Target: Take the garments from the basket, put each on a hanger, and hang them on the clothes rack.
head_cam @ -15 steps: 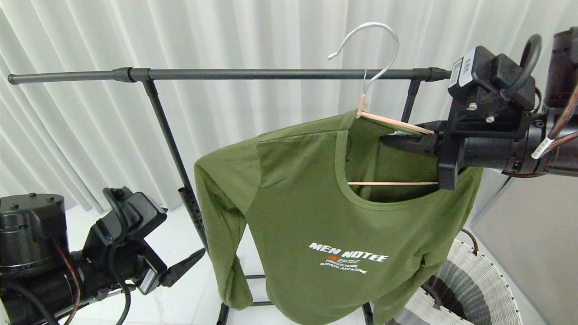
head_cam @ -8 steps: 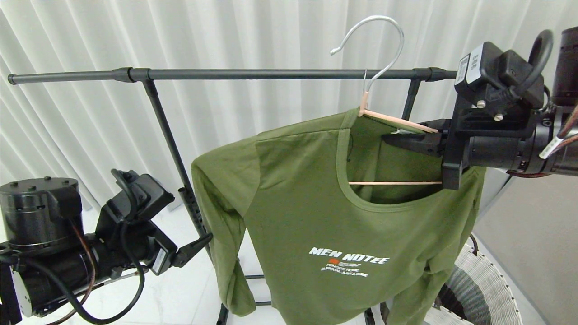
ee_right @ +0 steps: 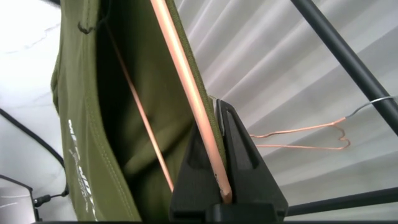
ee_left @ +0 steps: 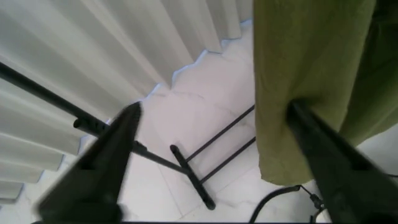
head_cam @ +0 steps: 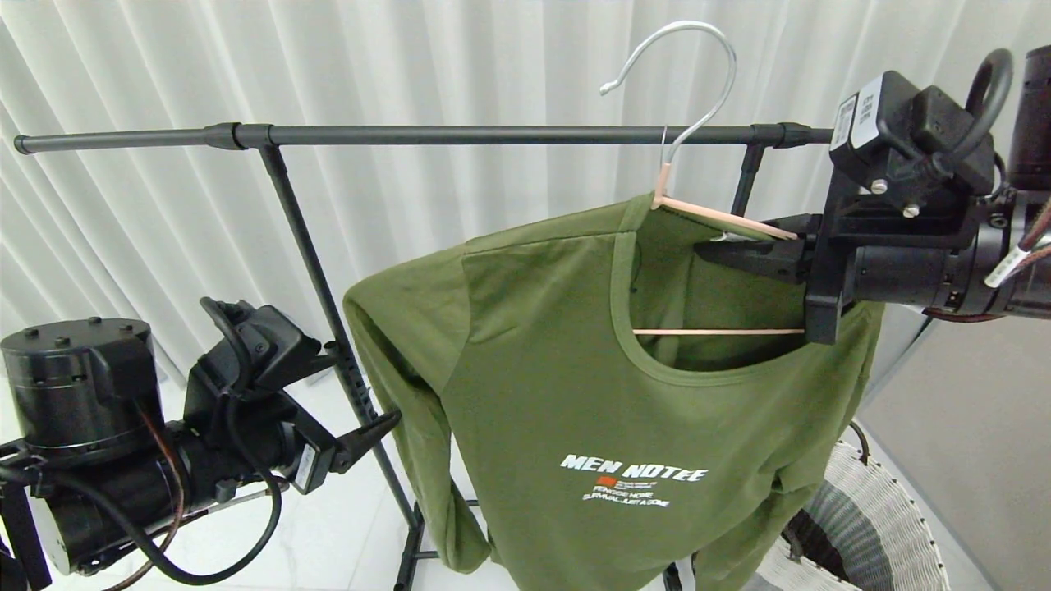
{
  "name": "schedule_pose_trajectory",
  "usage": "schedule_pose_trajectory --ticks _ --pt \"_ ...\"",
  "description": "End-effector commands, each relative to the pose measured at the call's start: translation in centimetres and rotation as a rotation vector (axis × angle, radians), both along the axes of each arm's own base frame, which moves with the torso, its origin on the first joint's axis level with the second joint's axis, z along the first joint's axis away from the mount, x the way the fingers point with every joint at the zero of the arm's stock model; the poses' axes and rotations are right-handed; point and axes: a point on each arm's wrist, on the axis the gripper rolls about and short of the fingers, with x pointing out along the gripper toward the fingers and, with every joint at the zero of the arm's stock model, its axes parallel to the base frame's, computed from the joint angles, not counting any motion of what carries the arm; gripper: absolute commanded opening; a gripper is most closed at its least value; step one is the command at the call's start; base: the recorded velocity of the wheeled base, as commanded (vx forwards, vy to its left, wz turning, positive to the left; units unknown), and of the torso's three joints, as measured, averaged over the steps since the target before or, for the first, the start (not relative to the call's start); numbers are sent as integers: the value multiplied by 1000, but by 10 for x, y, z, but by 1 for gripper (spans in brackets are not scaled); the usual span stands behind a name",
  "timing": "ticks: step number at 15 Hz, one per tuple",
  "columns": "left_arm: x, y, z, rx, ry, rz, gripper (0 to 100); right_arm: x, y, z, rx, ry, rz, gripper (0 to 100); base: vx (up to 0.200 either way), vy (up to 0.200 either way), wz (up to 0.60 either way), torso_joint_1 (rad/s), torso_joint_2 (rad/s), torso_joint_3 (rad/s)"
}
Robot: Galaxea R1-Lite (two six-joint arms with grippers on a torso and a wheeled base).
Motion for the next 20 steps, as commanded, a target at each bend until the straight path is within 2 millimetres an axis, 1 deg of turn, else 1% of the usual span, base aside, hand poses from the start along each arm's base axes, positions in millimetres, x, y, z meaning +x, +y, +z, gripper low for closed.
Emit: schedule_pose_trajectory --ticks 1,3,5,7,8,9,11,14,18,19,20 --pt "0 0 0 1 1 1 0 -2 -1 2 3 -5 -1 0 0 0 0 0 0 0" --pt "1 3 -1 3 3 19 0 -3 -2 3 4 -6 -3 0 0 0 0 0 0 0" --pt "1 13 -2 5 5 66 0 -3 -3 3 4 -7 -6 0 0 0 0 0 0 0" --pt "1 32 -5 10 5 156 0 -3 -3 3 1 -9 -25 0 0 0 0 0 0 0" --pt "0 45 -9 20 3 237 0 -3 -3 3 1 -9 -28 0 0 0 0 0 0 0" --pt "0 52 -10 25 -3 283 0 -3 -3 3 1 -9 -27 0 0 0 0 0 0 0" --pt "1 57 -10 27 -16 317 0 -2 -3 3 1 -9 -28 0 0 0 0 0 0 0" --pt "4 68 -14 46 2 410 0 -2 -4 2 -1 -9 -40 0 0 0 0 0 0 0" --pt "1 66 -14 48 -1 402 0 -1 -4 2 -3 -7 -51 0 0 0 0 0 0 0" --pt "0 66 -14 48 -1 402 100 -1 -4 2 -3 -7 -51 0 0 0 0 0 0 0" --pt "-2 65 -13 45 -5 403 100 -1 -4 3 1 -3 -60 0 0 0 0 0 0 0"
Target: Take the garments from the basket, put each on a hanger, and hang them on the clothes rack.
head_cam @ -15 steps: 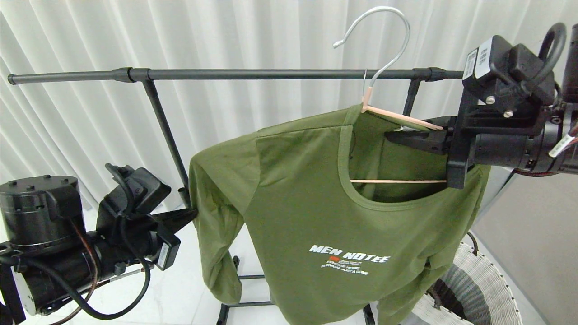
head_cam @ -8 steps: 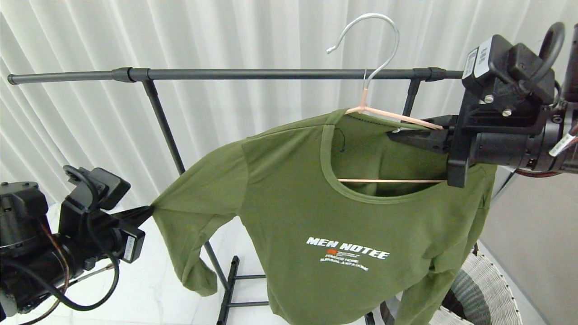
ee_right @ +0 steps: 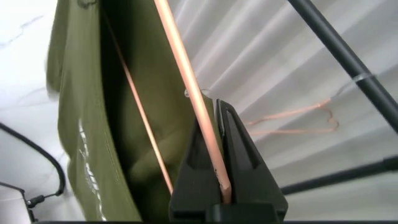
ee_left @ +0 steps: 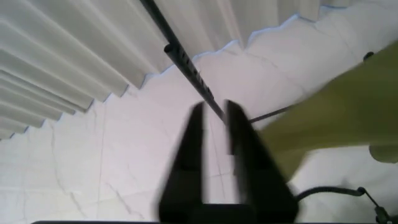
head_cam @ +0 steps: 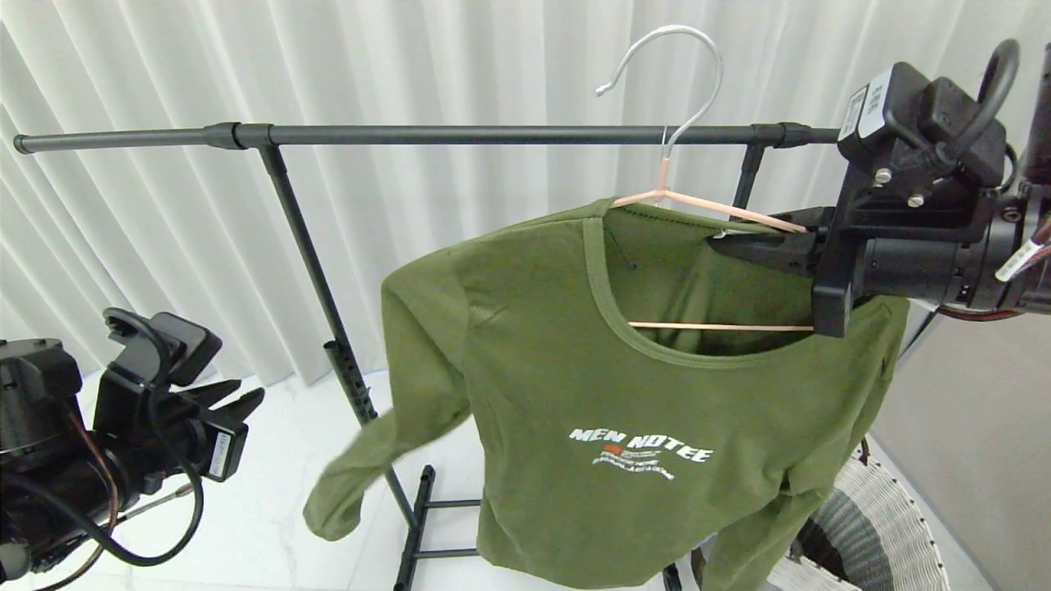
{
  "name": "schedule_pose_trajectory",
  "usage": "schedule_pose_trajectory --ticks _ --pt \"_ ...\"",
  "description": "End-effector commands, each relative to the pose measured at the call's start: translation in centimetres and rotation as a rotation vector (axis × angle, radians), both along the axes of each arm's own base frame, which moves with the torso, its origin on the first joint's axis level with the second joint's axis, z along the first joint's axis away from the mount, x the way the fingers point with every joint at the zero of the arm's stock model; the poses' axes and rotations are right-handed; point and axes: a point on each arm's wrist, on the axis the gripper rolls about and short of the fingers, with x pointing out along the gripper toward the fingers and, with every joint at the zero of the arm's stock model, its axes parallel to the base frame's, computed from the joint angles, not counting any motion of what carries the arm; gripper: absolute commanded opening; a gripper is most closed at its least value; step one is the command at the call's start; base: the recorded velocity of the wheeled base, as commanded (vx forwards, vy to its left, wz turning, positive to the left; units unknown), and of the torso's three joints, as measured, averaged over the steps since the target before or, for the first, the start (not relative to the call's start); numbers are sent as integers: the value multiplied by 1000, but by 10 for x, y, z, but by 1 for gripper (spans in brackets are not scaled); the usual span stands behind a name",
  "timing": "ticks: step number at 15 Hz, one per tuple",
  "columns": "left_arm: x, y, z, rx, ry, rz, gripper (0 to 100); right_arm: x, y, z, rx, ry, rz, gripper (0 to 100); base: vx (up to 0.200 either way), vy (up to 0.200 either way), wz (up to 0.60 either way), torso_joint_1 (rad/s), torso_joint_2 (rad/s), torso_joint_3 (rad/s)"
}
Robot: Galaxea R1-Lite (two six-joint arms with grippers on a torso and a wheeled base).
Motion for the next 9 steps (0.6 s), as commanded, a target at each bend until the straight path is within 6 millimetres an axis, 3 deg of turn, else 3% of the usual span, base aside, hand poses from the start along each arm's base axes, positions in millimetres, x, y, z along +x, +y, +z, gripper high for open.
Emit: schedule_pose_trajectory --ticks 1,5,9 --pt "-4 -1 2 -1 -14 -4 100 0 0 0 3 7 -19 0 0 0 0 0 0 0" --pt "-17 -2 8 -4 -51 -7 100 1 -2 3 51 80 -122 0 0 0 0 0 0 0" --pt "-24 -2 16 24 -99 -8 100 2 -5 6 42 247 -349 0 0 0 0 0 0 0"
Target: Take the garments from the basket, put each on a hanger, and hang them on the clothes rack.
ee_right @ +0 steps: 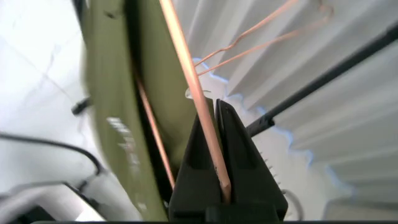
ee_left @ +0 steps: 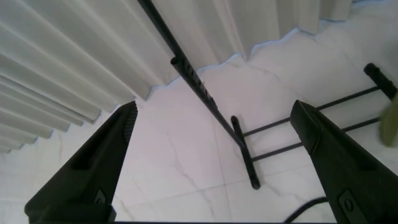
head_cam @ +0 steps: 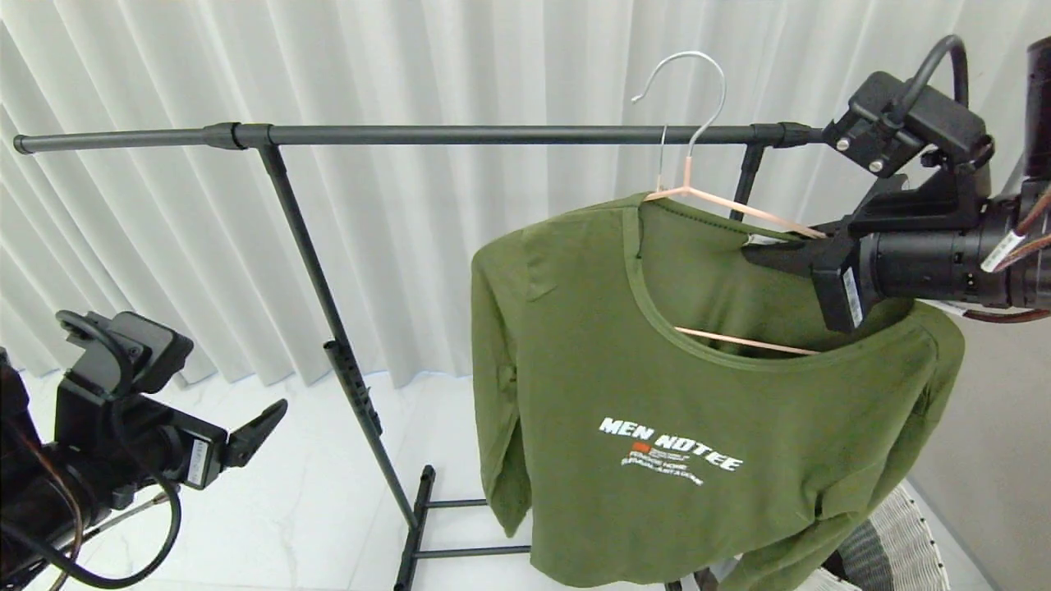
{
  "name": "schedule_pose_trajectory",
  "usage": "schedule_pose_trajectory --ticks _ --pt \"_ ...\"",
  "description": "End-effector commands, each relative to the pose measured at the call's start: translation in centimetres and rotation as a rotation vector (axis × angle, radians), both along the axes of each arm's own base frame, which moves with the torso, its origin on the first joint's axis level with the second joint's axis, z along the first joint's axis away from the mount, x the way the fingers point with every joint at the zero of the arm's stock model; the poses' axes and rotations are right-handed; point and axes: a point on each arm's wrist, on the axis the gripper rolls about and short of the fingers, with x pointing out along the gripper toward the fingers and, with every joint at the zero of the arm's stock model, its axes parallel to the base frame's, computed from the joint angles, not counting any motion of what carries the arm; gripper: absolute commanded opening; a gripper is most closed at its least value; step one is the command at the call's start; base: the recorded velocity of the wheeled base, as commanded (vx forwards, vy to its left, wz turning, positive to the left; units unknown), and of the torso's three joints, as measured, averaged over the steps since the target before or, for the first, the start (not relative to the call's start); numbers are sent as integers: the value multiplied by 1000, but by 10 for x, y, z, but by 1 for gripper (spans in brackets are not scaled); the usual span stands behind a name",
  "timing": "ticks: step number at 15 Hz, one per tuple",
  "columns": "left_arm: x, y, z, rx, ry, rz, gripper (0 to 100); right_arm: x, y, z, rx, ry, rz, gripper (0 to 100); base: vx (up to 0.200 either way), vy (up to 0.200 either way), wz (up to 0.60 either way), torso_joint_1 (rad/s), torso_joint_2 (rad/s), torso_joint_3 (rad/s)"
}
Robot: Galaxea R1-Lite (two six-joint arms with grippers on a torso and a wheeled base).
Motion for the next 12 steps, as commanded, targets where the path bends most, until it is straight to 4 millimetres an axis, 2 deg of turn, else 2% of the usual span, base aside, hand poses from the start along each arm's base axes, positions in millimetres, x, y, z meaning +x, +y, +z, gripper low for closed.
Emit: schedule_pose_trajectory --ticks 1,6,12 --pt "-5 0 5 5 -34 3 100 4 4 3 24 33 -63 0 0 0 0 0 0 0" --pt "-4 0 6 13 -41 1 100 3 9 4 91 83 -118 0 0 0 0 0 0 0" --pt "-4 -2 6 26 -40 -12 100 7 12 2 86 89 -118 0 0 200 0 2 3 2"
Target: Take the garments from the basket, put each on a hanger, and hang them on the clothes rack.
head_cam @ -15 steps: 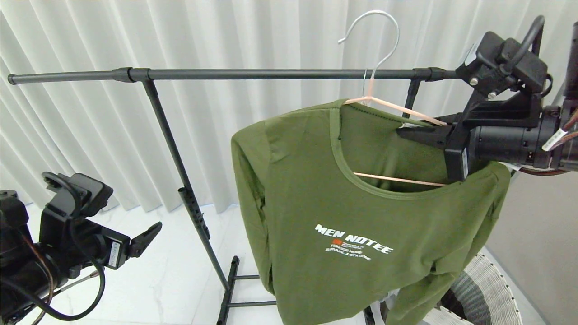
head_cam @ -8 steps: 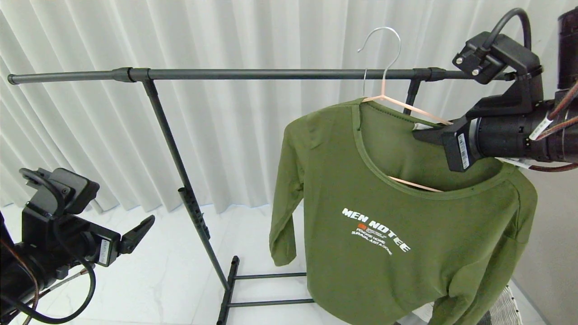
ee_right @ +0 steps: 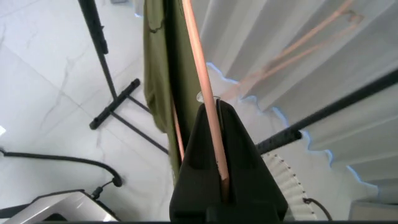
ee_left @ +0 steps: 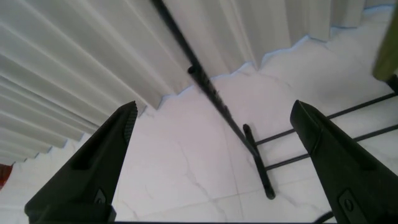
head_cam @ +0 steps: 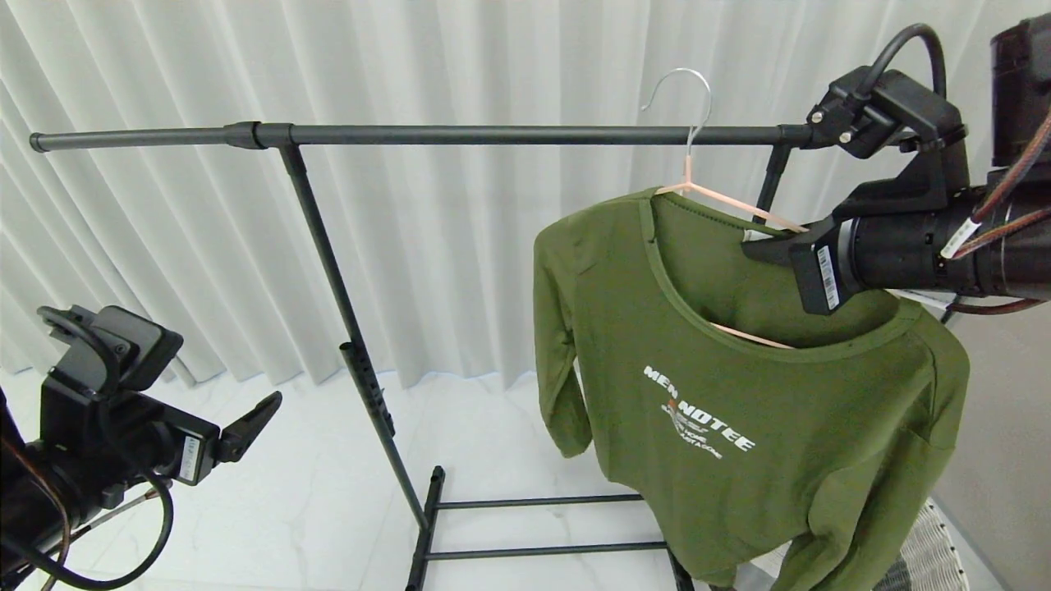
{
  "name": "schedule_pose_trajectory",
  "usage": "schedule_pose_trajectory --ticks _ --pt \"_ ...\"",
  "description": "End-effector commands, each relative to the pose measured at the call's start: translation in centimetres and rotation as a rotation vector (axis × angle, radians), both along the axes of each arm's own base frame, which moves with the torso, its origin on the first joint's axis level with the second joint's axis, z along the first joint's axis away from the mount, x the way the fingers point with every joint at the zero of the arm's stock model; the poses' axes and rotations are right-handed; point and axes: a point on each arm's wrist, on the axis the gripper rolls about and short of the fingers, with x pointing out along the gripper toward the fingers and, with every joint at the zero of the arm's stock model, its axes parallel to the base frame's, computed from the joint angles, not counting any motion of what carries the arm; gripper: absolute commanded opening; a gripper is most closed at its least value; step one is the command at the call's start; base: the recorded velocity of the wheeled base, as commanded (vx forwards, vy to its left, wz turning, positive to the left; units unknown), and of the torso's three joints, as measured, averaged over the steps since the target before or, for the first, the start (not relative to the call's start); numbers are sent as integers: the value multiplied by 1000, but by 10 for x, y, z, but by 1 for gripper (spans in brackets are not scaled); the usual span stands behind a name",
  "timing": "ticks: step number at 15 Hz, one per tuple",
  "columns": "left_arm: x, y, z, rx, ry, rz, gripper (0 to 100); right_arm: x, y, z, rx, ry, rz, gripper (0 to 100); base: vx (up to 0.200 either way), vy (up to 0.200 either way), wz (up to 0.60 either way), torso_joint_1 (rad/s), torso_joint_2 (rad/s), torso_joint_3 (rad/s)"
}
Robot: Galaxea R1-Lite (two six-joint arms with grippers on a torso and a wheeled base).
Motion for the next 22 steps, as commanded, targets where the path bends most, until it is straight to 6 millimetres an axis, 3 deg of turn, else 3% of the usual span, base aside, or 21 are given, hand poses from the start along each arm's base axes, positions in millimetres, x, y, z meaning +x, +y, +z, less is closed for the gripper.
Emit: schedule_pose_trajectory --ticks 1,5,14,22 --pt "1 -1 0 0 0 -5 100 2 1 -2 -3 4 0 0 0 200 0 -2 7 -2" --pt "1 -2 -1 1 3 -14 100 7 6 -6 17 26 -10 0 0 200 0 2 -1 1" --pt "0 -20 1 31 -6 -102 100 23 15 -8 127 67 -167 0 0 0 0 0 0 0" --pt "-2 -30 1 29 -7 -136 100 44 22 -19 116 74 -196 0 200 0 0 4 1 4"
